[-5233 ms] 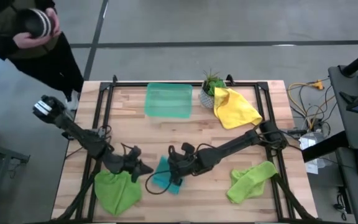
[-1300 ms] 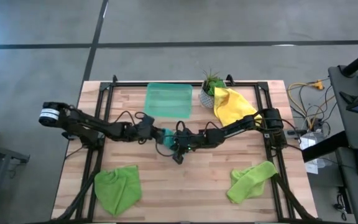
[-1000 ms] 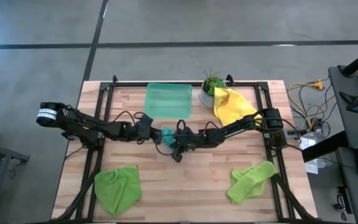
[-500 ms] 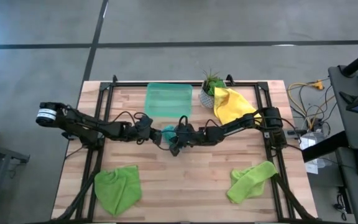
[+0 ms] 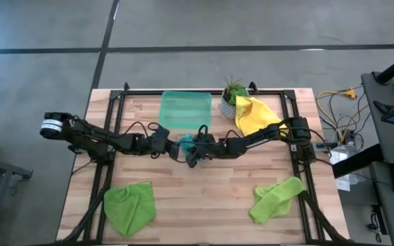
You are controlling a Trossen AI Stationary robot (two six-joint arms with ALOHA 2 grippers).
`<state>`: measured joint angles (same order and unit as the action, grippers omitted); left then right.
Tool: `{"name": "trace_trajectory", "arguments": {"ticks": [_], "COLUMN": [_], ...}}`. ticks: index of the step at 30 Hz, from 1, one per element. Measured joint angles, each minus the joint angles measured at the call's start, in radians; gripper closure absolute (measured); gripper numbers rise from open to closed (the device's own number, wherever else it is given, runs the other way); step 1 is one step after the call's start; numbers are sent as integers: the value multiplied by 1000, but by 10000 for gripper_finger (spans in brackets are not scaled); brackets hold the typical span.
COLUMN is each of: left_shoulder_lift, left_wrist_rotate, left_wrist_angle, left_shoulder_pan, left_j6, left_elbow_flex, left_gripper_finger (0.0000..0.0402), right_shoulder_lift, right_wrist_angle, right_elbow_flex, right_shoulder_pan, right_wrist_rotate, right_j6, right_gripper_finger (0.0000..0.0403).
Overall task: Fold microfiber towels
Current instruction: Fold the blue microfiber towel, then put the folded blue microfiber towel into the blue bin
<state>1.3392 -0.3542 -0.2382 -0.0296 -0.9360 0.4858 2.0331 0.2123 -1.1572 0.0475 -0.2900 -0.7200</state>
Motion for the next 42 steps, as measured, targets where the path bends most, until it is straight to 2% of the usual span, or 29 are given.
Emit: {"name": "trace_trajectory", "arguments": {"ticks": [6, 16, 24, 28, 33, 38, 42], "left_shoulder_lift": [0, 0, 0, 27, 163, 296, 325], "left_wrist_rotate": [0, 37, 47, 81, 168, 178, 161], "left_wrist_angle": [-7, -17, -87, -137, -157, -230, -273], "left_shoulder_pan": [0, 0, -6, 4, 24, 37, 38], "left_j6": [0, 0, 27, 58, 52, 3, -24], "left_elbow_flex": [0, 0, -2, 0, 5, 7, 7], "left_gripper_finger": [402, 402, 402, 402, 402, 402, 402], "right_shoulder_lift": [0, -8, -93, -110, -102, -101, -101], "right_wrist_angle": [-1, 32, -23, -107, -63, -18, -13], "right_elbow_flex": [0, -3, -31, 6, 76, 129, 147], "right_shoulder_pan": [-16, -36, -35, -35, -35, -35, -34], "right_wrist_rotate": [0, 0, 0, 24, 131, 176, 219], "right_j6": [-31, -65, 20, 21, -5, -39, -40], "right_gripper_finger": [389, 322, 286, 297, 338, 372, 385]}}
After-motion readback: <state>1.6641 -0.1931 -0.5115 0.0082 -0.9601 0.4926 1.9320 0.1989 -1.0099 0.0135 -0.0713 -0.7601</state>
